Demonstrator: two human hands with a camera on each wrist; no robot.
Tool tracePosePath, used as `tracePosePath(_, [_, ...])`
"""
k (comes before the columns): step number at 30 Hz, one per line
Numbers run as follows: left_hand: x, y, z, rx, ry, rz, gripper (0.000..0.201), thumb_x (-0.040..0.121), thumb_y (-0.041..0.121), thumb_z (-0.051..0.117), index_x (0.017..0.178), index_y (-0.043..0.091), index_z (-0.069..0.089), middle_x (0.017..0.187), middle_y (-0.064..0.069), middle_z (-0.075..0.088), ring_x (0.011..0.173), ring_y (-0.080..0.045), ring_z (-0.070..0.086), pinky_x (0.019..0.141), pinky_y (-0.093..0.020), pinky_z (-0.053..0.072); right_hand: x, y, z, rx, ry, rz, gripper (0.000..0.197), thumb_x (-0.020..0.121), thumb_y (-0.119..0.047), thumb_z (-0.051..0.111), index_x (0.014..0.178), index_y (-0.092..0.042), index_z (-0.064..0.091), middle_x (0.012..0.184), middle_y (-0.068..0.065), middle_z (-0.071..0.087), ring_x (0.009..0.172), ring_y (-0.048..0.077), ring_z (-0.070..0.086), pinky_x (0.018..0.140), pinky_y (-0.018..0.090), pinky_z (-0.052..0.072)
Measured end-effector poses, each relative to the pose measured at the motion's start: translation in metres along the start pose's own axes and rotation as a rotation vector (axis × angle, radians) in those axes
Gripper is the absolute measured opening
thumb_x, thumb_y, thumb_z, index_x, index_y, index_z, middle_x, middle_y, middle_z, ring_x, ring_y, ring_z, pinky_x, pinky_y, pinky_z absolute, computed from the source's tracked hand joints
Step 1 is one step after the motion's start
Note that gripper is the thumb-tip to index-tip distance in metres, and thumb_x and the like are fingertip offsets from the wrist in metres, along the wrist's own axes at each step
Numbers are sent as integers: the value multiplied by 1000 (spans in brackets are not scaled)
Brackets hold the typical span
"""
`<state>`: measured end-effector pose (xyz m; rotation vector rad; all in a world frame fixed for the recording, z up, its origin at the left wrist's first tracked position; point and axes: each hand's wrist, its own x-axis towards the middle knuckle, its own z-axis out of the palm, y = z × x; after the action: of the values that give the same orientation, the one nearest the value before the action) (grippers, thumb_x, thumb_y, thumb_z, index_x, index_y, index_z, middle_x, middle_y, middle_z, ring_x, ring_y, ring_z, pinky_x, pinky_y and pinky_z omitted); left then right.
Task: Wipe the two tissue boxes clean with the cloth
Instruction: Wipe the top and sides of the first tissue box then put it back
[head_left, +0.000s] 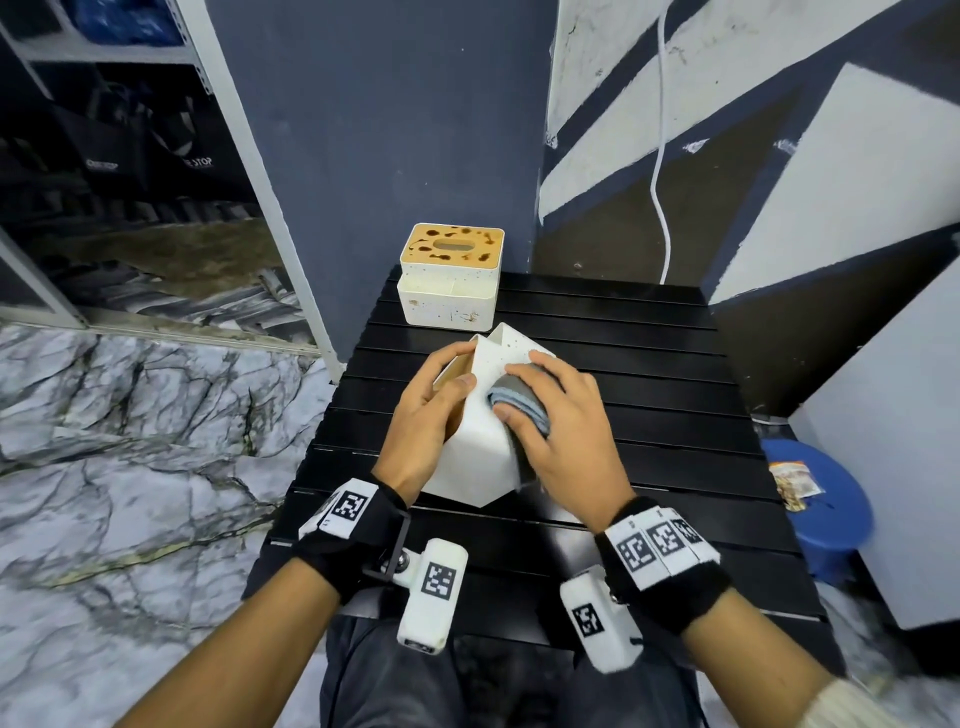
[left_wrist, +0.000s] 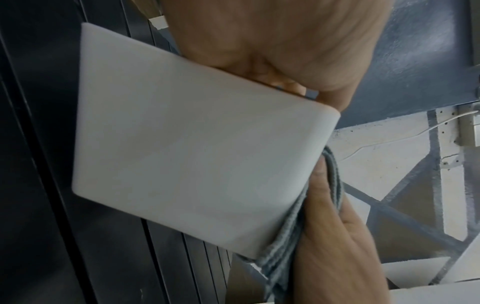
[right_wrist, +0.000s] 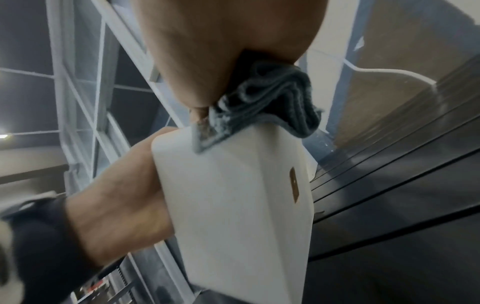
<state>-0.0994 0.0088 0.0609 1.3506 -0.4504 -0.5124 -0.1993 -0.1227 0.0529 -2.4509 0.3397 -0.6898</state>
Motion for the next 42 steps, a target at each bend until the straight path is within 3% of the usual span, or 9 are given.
tracePosePath(8, [0, 0, 3, 9, 28, 15, 37, 91, 19, 56, 127, 23, 65, 112, 5, 73, 98, -22, 56, 89, -40, 45, -19, -4, -1, -15, 25, -44, 46, 91, -54, 43, 129, -29, 54, 138, -5, 44, 119, 12, 38, 104, 23, 31])
tracePosePath(13, [-3, 3, 2, 20, 5, 17, 35, 102, 4, 45, 133, 13, 59, 116, 3, 73, 104, -12, 67, 88, -24, 55, -10, -14, 0, -38, 0, -100, 43, 92, -49, 48, 128, -27, 54, 136, -3, 45, 117, 14, 39, 102, 26, 34])
tracePosePath(17, [-2, 2, 4, 7, 19, -5, 34, 101, 8, 50, 130, 19, 62, 121, -13, 70, 101, -21, 61, 91, -37, 49, 5, -2, -2, -2, 7, -29, 37, 94, -43, 52, 127, -27, 55, 136, -6, 44, 117, 13, 40, 102, 24, 32])
tracePosePath(22, [-1, 0, 5, 32, 17, 11, 33, 97, 17, 54, 126, 27, 65, 120, -4, 72, 104, -21, 64, 91, -35, 50, -13, -7, -5, -29, -18, -64, 44, 95, -44, 45, 136, -28, 47, 142, -7, 39, 120, 13, 36, 104, 24, 30])
tracePosePath(27, [-2, 4, 4, 36, -16, 29, 34, 103, 7, 46, 132, 16, 60, 122, 1, 71, 112, -10, 66, 94, -24, 54, -9, -13, -2, -94, -11, -126, 43, 93, -39, 41, 135, -30, 47, 141, -8, 43, 115, 17, 40, 101, 32, 39])
tracePosePath(31, [-2, 3, 5, 3, -11, 9, 33, 101, 10, 50, 130, 20, 61, 125, -7, 70, 109, -19, 62, 98, -34, 49, 3, 2, -2, -56, 9, -46, 35, 95, -38, 48, 129, -30, 53, 136, -8, 45, 114, 15, 42, 101, 33, 40])
tracePosePath(35, [-1, 1, 9, -22, -7, 2, 34, 89, 25, 57, 119, 34, 69, 108, -7, 67, 97, -25, 47, 89, -43, 40, -9, 6, -5, -44, 20, -9, 38, 95, -46, 43, 129, -31, 53, 137, -10, 43, 116, 12, 39, 101, 22, 31])
tracePosePath(38, [-1, 1, 11, -3, -16, 10, 32, 95, 18, 55, 124, 29, 67, 110, -3, 69, 98, -25, 54, 92, -41, 46, -20, -6, -5, -47, 11, -36, 46, 93, -55, 36, 131, -31, 50, 137, -9, 41, 115, 11, 37, 100, 19, 27])
tracePosePath(42, [-2, 3, 9, 7, -37, -3, 35, 102, 5, 48, 133, 16, 60, 110, 6, 74, 98, -7, 66, 86, -20, 53, -6, -10, -4, -54, 9, -56, 43, 94, -50, 41, 130, -29, 52, 135, -7, 44, 114, 12, 38, 99, 21, 31])
